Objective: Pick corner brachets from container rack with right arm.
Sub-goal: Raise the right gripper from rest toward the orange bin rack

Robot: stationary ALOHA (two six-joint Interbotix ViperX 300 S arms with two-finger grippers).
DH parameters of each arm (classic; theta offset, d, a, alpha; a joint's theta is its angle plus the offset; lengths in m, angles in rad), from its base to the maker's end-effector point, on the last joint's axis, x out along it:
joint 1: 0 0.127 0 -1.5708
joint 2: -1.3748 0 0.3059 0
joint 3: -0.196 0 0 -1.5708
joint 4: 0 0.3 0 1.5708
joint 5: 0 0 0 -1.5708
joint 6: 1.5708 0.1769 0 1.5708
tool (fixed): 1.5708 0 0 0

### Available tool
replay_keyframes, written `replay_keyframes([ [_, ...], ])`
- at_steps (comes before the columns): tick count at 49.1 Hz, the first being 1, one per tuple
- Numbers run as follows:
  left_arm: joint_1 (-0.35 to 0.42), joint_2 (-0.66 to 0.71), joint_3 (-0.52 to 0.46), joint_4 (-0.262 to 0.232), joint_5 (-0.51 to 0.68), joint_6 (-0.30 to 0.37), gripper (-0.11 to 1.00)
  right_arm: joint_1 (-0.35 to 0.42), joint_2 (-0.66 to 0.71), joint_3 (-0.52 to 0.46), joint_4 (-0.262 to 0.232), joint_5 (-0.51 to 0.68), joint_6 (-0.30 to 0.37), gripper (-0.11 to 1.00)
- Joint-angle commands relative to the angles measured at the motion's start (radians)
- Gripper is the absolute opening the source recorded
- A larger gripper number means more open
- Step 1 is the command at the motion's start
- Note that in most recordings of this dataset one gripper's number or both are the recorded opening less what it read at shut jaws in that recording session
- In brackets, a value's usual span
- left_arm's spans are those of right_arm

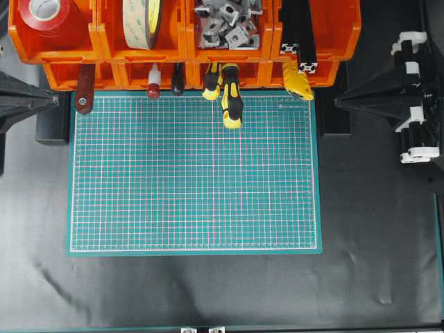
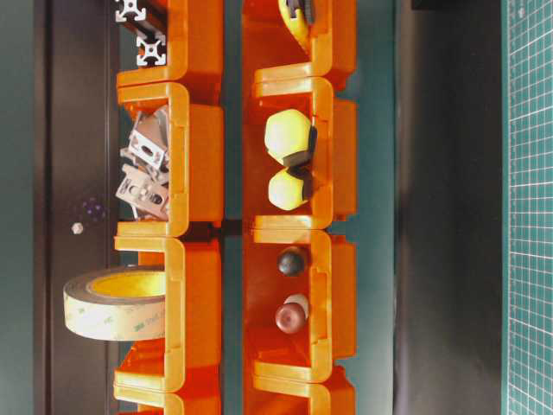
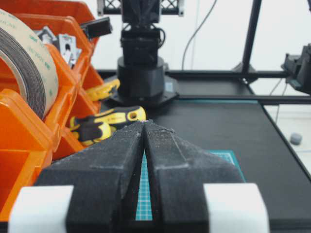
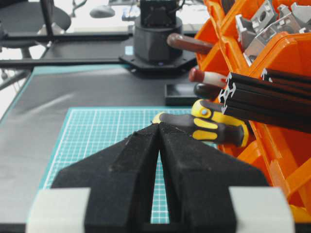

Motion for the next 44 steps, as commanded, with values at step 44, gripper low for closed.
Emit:
replay_keyframes([
  [44,-0.002,-0.071,-0.153,0.035,0.417,-0.031,0.0,0.02,0.055,-0.669,-0.014,1.029,0.239,-0.01],
])
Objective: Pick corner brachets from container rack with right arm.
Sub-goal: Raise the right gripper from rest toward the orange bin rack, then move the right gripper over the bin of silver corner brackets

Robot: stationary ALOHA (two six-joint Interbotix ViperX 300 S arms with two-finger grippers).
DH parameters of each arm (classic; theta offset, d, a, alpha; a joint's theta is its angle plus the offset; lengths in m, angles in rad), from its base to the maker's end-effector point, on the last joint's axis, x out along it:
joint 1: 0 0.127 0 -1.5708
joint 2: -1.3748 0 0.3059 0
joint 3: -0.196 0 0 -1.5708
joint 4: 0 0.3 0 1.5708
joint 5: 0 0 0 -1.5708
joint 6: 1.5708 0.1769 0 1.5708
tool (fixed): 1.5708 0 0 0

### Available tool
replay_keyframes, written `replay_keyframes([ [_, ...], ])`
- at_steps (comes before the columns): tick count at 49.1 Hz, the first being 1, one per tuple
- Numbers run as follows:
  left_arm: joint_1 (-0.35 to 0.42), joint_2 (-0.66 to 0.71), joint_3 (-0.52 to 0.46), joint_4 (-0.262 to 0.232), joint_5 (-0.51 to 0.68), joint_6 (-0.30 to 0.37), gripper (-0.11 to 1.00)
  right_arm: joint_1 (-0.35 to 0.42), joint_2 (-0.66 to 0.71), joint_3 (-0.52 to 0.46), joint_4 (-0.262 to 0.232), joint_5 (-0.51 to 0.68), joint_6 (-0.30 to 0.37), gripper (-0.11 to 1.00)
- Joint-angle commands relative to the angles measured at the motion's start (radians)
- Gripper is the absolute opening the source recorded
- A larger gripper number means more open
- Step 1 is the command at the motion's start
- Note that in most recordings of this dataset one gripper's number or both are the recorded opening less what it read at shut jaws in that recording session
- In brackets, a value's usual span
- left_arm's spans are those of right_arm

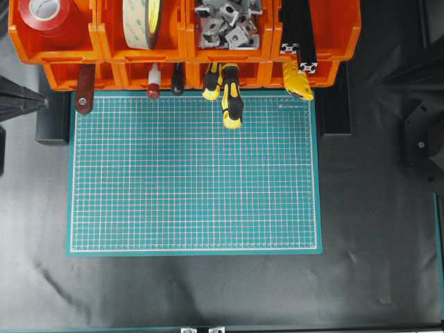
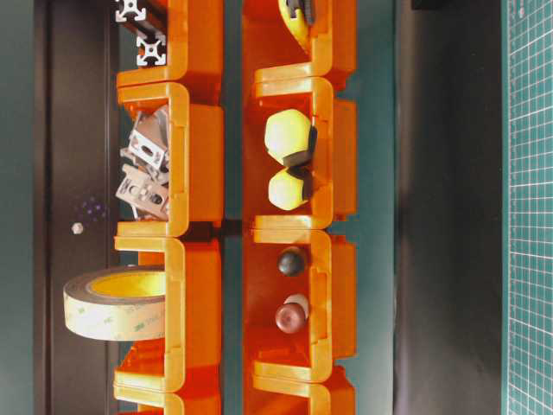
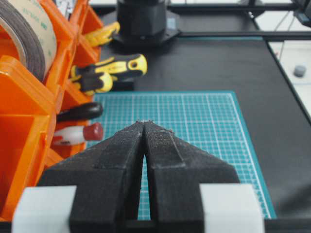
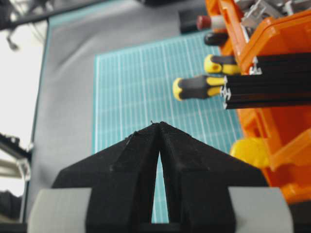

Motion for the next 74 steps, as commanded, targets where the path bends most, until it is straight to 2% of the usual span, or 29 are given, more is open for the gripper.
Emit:
replay_keyframes([
  [1,0.0,0.005,-0.034,0.005,-0.003,-0.003,0.0,-0.002,0.049,-0.158,-0.012,0.156,-0.002,-0.01],
  [13,0.0,0.005,-0.034,0.003,-0.002,-0.003,0.0,-0.008,0.176,-0.407,-0.067,0.416,-0.005,-0.01],
  [25,0.002,-0.02,-0.038,0.005,0.038,-0.003,0.0,-0.017,0.313,-0.54,-0.13,0.489,-0.06,-0.01],
  [36,-0.002,-0.043,-0.048,0.003,0.061,-0.006,0.0,-0.077,0.43,-0.655,-0.13,0.514,-0.149,-0.01],
  [44,-0.002,-0.049,-0.051,0.005,0.064,-0.006,0.0,-0.132,0.555,-0.776,-0.127,0.612,-0.187,-0.01],
  [53,-0.006,-0.051,-0.051,0.003,0.077,-0.008,0.0,-0.176,0.704,-0.913,-0.127,0.71,-0.295,-0.01],
  [59,-0.008,-0.054,-0.052,0.003,0.08,-0.008,0.0,-0.198,0.787,-0.974,-0.127,0.723,-0.351,-0.01],
  [74,-0.008,-0.058,-0.052,0.005,0.092,-0.008,0.0,-0.222,0.936,-1.08,-0.127,0.749,-0.408,-0.01],
])
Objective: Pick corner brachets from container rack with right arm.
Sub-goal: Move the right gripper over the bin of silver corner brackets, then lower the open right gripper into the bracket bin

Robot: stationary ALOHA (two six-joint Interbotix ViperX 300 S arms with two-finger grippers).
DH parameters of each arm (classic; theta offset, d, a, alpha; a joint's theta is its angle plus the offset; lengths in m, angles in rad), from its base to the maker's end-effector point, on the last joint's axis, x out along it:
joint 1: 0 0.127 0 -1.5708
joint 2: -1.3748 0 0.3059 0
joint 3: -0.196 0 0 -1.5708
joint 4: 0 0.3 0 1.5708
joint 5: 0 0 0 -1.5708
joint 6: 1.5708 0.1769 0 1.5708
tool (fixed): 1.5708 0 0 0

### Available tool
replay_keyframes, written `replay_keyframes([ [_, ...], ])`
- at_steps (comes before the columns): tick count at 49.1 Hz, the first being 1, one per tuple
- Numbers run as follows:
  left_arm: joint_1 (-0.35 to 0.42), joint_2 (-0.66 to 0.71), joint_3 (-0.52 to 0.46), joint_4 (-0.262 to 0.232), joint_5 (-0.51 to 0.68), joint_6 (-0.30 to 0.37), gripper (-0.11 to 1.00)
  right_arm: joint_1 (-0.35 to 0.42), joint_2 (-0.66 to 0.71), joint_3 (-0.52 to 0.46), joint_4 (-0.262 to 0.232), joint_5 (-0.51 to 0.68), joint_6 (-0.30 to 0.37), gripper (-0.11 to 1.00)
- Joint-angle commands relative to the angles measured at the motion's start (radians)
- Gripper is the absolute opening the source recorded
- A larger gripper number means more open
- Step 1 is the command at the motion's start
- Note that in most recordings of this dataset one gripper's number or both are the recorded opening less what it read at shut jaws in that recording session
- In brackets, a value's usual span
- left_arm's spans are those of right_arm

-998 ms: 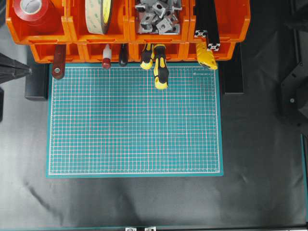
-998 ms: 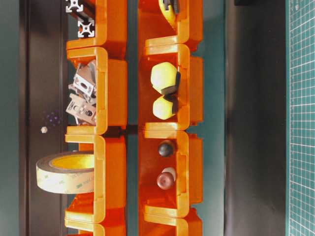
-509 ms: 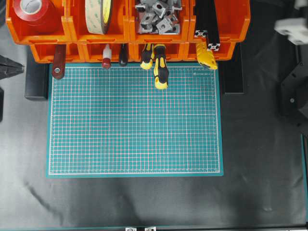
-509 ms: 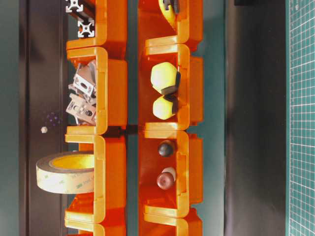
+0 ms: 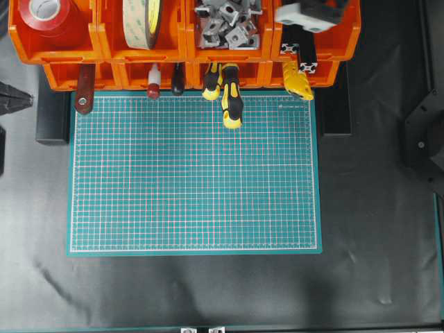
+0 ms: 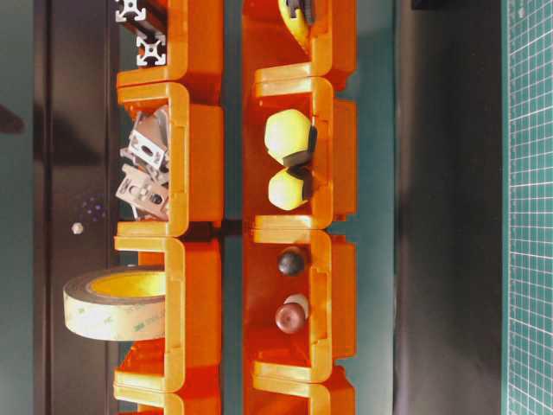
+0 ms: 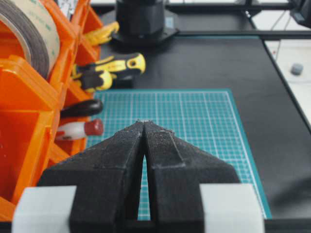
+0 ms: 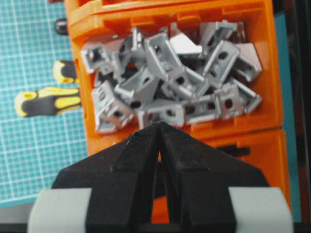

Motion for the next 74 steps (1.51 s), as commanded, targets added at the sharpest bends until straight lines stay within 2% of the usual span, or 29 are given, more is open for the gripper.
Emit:
replay_keyframes([
  [1,-0.003,0.008,-0.031,0.003,-0.002,-0.003,0.0,-0.003,0.014,-0.054,0.0,0.012,-0.014,-0.01],
  [9,-0.003,0.008,-0.031,0.003,-0.002,-0.003,0.0,-0.006,0.057,-0.101,0.0,0.023,-0.064,0.01],
  [13,-0.003,0.006,-0.031,0.002,-0.002,-0.003,0.0,-0.009,0.071,-0.112,0.0,0.029,-0.081,0.09],
  [16,-0.003,0.003,-0.031,0.002,-0.002,-0.003,0.0,-0.014,0.083,-0.114,-0.002,0.032,-0.081,0.22],
  [24,-0.003,0.003,-0.031,0.003,-0.002,-0.003,0.0,-0.012,0.1,-0.112,-0.009,0.026,-0.084,0.7],
  [26,-0.003,0.003,-0.031,0.003,-0.002,-0.003,0.0,-0.011,0.103,-0.112,-0.009,0.026,-0.086,0.78],
  [29,-0.002,0.003,-0.031,0.003,-0.002,-0.003,0.0,-0.014,0.106,-0.109,-0.009,0.026,-0.087,0.85],
  [52,-0.011,0.002,-0.031,0.002,0.006,-0.029,0.0,-0.006,0.146,-0.08,-0.008,0.028,-0.094,0.85],
  [66,-0.011,0.006,-0.028,0.003,0.012,-0.029,0.0,0.005,0.126,0.003,-0.008,0.02,-0.075,0.85],
  [74,-0.011,0.006,-0.028,0.003,0.012,-0.029,0.0,0.005,0.129,0.015,-0.012,-0.009,-0.075,0.85],
])
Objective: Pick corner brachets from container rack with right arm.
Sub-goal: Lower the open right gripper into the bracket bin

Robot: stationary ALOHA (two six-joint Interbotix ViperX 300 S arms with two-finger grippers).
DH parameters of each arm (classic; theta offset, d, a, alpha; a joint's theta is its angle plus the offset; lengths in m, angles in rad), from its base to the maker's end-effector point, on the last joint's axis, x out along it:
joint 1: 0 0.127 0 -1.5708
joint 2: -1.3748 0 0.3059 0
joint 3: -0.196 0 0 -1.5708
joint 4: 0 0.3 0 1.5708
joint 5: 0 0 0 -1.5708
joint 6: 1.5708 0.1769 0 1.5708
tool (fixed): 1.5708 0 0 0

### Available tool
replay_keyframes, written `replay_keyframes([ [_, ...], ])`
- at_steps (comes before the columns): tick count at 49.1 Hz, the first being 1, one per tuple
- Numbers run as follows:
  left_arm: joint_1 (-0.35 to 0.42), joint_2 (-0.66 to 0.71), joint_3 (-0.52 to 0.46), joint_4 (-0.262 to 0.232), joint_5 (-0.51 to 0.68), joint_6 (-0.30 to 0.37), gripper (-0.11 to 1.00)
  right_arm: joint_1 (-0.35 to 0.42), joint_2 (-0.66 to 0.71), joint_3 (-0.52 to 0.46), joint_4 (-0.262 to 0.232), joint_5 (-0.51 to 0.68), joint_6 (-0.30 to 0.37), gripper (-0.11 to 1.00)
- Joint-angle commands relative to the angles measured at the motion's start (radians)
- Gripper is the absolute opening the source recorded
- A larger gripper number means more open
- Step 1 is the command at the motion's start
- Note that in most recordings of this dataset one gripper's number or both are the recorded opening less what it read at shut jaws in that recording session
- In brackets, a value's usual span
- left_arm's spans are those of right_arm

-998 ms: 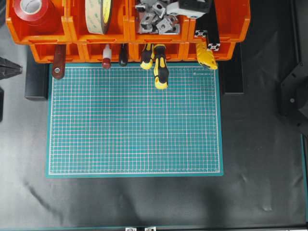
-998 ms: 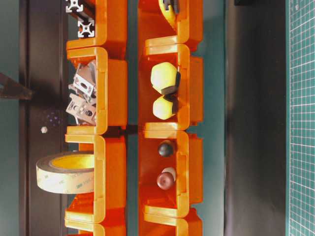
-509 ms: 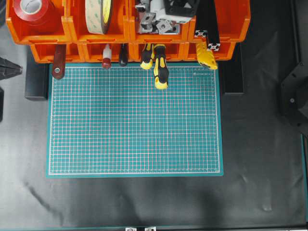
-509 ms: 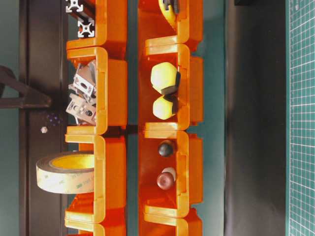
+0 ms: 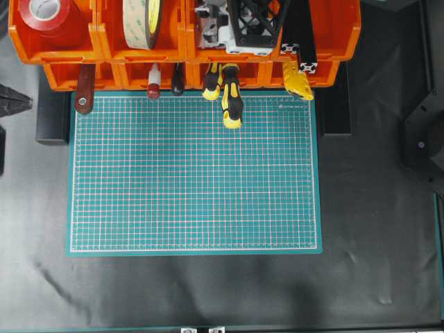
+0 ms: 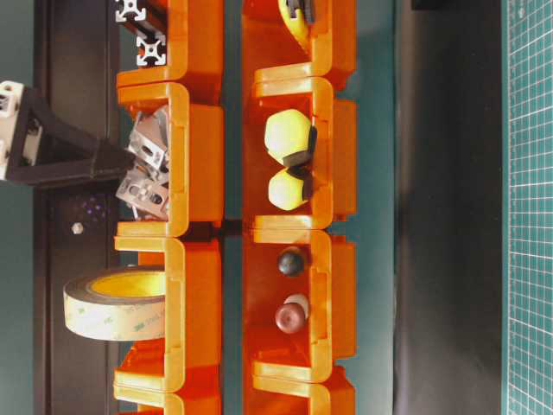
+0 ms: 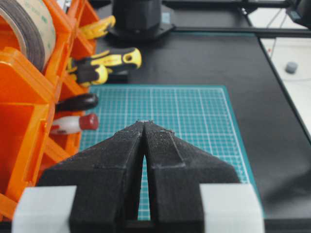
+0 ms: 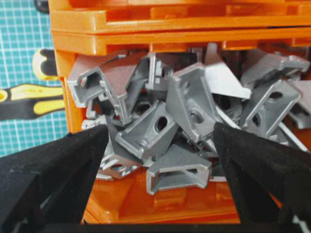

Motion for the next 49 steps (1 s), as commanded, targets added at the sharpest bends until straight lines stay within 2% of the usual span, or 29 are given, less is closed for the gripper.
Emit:
replay_keyframes([
  [1,-0.002,0.011,-0.026,0.002,-0.005,-0.003,0.0,0.003,-0.034,-0.009,-0.006,-0.034,0.002,0.85],
  [19,-0.017,0.008,-0.025,0.003,-0.005,-0.005,0.0,0.002,-0.015,-0.009,-0.086,-0.063,-0.003,0.85],
  [49,-0.018,0.008,-0.02,0.003,-0.005,-0.003,0.0,0.025,0.014,0.026,-0.083,-0.08,0.015,0.85],
])
